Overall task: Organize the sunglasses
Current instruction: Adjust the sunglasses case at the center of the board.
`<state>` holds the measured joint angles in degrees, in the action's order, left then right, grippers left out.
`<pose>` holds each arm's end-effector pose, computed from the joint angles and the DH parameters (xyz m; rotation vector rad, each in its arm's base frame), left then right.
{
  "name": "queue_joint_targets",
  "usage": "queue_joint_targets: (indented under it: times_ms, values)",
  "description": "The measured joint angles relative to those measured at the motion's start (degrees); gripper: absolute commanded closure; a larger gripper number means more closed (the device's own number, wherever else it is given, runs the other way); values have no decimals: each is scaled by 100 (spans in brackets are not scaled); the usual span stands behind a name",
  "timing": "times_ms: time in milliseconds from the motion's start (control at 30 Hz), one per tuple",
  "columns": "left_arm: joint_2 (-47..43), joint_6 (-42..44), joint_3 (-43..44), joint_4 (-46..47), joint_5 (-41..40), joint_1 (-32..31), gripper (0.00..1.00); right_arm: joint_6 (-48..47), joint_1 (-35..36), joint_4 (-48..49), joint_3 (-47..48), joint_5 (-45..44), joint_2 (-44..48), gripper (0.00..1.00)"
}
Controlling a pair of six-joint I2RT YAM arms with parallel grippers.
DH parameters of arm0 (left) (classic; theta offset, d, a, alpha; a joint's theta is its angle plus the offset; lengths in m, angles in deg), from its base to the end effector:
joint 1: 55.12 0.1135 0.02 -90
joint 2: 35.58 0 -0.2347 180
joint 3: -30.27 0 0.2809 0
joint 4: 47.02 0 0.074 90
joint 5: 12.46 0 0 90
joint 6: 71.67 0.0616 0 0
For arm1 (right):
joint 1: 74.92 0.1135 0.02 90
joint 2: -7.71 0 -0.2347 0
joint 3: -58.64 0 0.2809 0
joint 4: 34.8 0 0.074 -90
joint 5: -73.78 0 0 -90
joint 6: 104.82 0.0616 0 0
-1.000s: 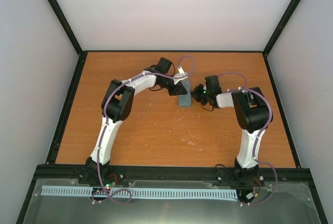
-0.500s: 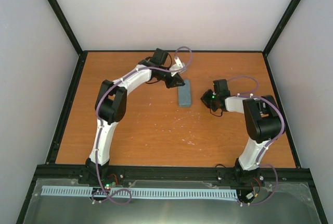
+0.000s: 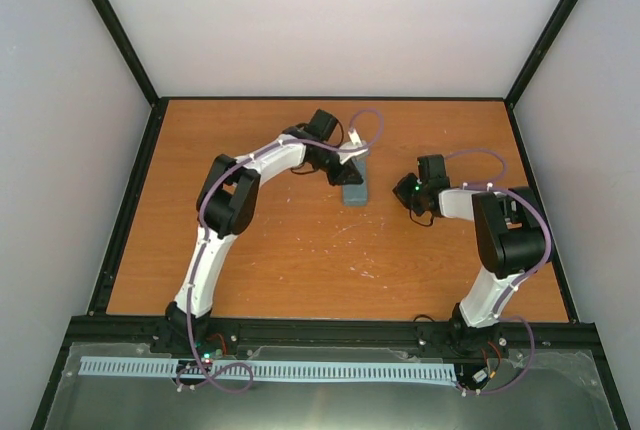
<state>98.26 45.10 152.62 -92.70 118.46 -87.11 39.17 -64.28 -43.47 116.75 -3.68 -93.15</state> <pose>0.4224 -0.3114 0.1255 1.4354 2.0011 -0.9452 0.3456 0.0785 0.0485 0.8646 2.4451 0.7255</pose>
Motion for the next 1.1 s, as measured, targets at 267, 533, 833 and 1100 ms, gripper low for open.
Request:
queue_joint_targets:
  times_ms: [267,533,833,1100]
  values:
    - [234,214,-173,-131,17,-24,83,-87,17,24,-20,55,11,97]
    - [-208,221,-708,-33,-105,-39,67,-378,474,-251,682,142,-476,97]
    - [-1910,-199,-1919,457,-326,208,67,-498,1014,-581,1325,240,-903,97]
    - [-2350,-245,-2409,704,-605,616,68,-710,1707,-859,1659,614,-1106,97]
